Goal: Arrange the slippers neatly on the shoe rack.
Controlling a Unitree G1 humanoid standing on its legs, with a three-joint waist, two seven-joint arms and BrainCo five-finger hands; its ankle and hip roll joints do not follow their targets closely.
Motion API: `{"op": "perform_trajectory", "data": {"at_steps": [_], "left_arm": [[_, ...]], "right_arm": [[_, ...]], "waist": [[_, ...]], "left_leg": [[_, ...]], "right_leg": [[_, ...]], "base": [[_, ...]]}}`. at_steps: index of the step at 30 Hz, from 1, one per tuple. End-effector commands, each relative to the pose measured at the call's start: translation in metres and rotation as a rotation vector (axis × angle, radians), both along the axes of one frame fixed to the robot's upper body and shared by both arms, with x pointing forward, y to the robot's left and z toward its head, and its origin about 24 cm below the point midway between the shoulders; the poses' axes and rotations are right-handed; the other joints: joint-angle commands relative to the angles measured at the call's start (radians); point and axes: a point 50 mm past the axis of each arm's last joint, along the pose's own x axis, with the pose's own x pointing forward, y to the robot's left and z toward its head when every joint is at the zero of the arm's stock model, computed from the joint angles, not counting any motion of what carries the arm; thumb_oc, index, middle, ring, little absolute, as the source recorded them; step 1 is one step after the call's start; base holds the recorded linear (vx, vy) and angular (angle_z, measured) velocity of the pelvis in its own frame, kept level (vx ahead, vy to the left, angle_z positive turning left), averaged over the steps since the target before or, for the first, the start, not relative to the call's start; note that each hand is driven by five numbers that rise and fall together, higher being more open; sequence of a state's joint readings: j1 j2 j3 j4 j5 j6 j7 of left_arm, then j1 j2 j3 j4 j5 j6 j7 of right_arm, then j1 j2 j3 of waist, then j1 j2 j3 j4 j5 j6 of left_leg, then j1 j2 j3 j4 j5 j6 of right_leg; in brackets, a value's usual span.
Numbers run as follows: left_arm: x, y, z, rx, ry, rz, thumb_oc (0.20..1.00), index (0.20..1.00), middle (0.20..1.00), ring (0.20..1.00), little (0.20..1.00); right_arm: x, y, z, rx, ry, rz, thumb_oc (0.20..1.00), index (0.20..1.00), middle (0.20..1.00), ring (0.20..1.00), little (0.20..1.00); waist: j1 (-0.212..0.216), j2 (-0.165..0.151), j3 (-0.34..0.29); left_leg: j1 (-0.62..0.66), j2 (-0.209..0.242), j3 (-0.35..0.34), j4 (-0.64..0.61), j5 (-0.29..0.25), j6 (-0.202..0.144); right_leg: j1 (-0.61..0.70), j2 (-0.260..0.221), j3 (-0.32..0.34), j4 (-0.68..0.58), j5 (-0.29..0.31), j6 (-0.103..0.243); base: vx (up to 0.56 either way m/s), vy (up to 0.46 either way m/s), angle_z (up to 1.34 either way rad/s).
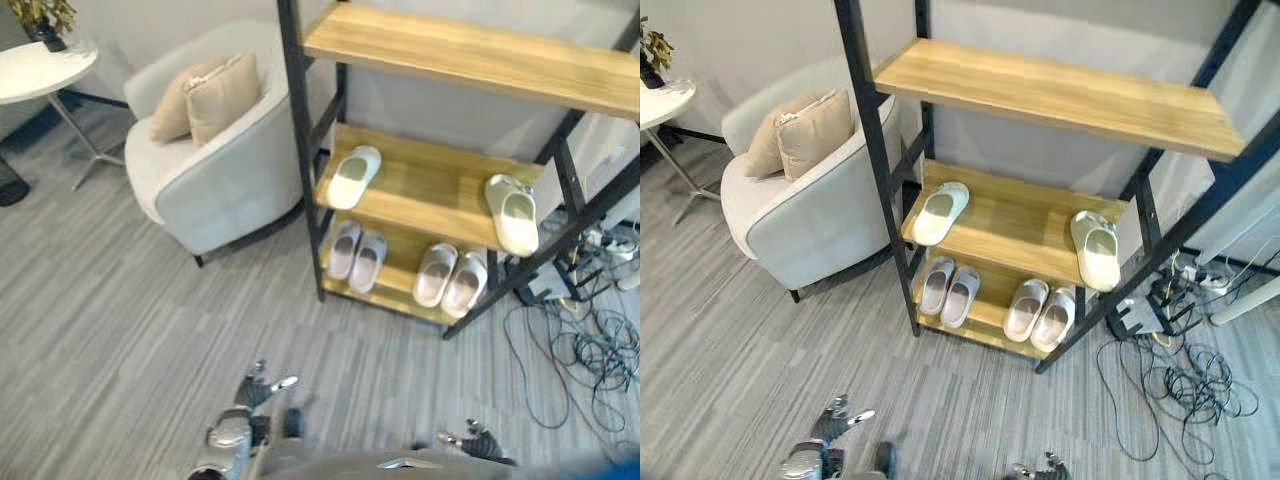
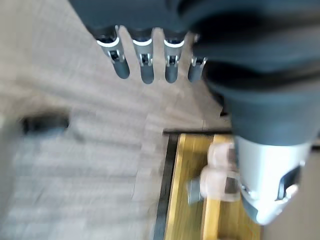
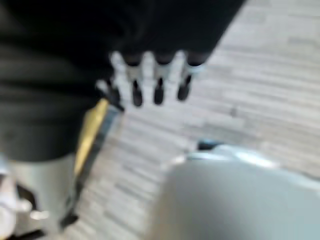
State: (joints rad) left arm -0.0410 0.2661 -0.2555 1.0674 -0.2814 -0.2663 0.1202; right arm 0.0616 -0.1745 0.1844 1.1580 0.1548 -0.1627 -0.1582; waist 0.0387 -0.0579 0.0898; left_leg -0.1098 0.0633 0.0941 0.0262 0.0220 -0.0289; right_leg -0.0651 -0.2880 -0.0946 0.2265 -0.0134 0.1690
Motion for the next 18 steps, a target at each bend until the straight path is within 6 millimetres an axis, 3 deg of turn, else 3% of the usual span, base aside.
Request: {"op": "perform_trajectory", "data": {"at_steps": [1,4,5,8,10,14,18], "left_arm": [[0.016,-0.013,0.011,0.021,-0.107,-0.068,1.000,1.000,1.000,1.000,1.000],[0.021,-0.013,0.016,0.053,-0.127,-0.130,1.000,1.000,1.000,1.000,1.000],[0.029,-0.017,0.021,0.078,-0.159,-0.192,1.000,1.000,1.000,1.000,1.000],[0.031,-0.018,0.025,0.087,-0.180,-0.233,1.000,1.000,1.000,1.000,1.000],[0.033,-0.019,0.027,0.085,-0.199,-0.235,1.000,1.000,1.000,1.000,1.000],[0.035,-0.028,0.028,0.082,-0.216,-0.278,1.000,1.000,1.000,1.000,1.000],[0.032,-0.041,0.027,0.013,-0.224,-0.270,1.000,1.000,1.000,1.000,1.000]], "right_arm": [[0.015,-0.019,0.009,-0.033,-0.073,-0.029,1.000,1.000,1.000,1.000,1.000],[0.021,-0.019,0.012,-0.032,-0.104,-0.033,1.000,1.000,1.000,1.000,1.000],[0.019,-0.020,0.013,-0.028,-0.113,-0.046,1.000,1.000,1.000,1.000,1.000],[0.014,-0.022,0.011,-0.031,-0.095,-0.041,1.000,1.000,1.000,1.000,1.000],[0.012,-0.023,0.011,-0.040,-0.090,-0.044,1.000,1.000,1.000,1.000,1.000],[0.007,-0.027,0.011,-0.050,-0.080,-0.044,1.000,1.000,1.000,1.000,1.000],[-0.006,-0.033,0.009,-0.064,-0.044,-0.057,1.000,1.000,1.000,1.000,1.000]], "waist": [[-0.023,0.032,0.003],[-0.033,0.046,0.013],[-0.057,0.057,0.030],[-0.083,0.056,0.039],[-0.097,0.053,0.044],[-0.112,0.047,0.043],[-0.118,0.050,0.008]], "left_leg": [[-0.109,0.065,-0.076,0.049,0.059,-0.036],[-0.082,0.057,-0.074,0.043,0.038,-0.019],[-0.039,0.042,-0.085,0.028,0.022,-0.014],[0.020,0.029,-0.099,0.000,-0.001,-0.024],[0.062,0.032,-0.100,-0.015,-0.018,-0.033],[0.097,0.034,-0.111,-0.017,-0.036,-0.047],[0.133,0.064,-0.121,-0.041,-0.028,-0.070]], "right_leg": [[0.060,-0.030,0.036,0.113,0.152,0.055],[0.009,-0.028,0.035,0.195,0.172,0.040],[-0.042,0.005,0.019,0.178,0.116,0.014],[-0.059,0.040,-0.023,0.015,0.052,0.010],[-0.081,0.041,-0.052,-0.096,0.084,0.025],[-0.065,0.041,-0.057,-0.177,0.108,0.037],[-0.005,0.077,-0.035,-0.221,0.095,0.017]], "base": [[0.12,0.220,0.06],[0.15,0.167,0.08],[0.24,0.102,-0.11],[0.27,-0.015,-0.02],[0.22,-0.103,0.40],[0.17,-0.140,0.21],[0.16,-0.195,0.29]]}}
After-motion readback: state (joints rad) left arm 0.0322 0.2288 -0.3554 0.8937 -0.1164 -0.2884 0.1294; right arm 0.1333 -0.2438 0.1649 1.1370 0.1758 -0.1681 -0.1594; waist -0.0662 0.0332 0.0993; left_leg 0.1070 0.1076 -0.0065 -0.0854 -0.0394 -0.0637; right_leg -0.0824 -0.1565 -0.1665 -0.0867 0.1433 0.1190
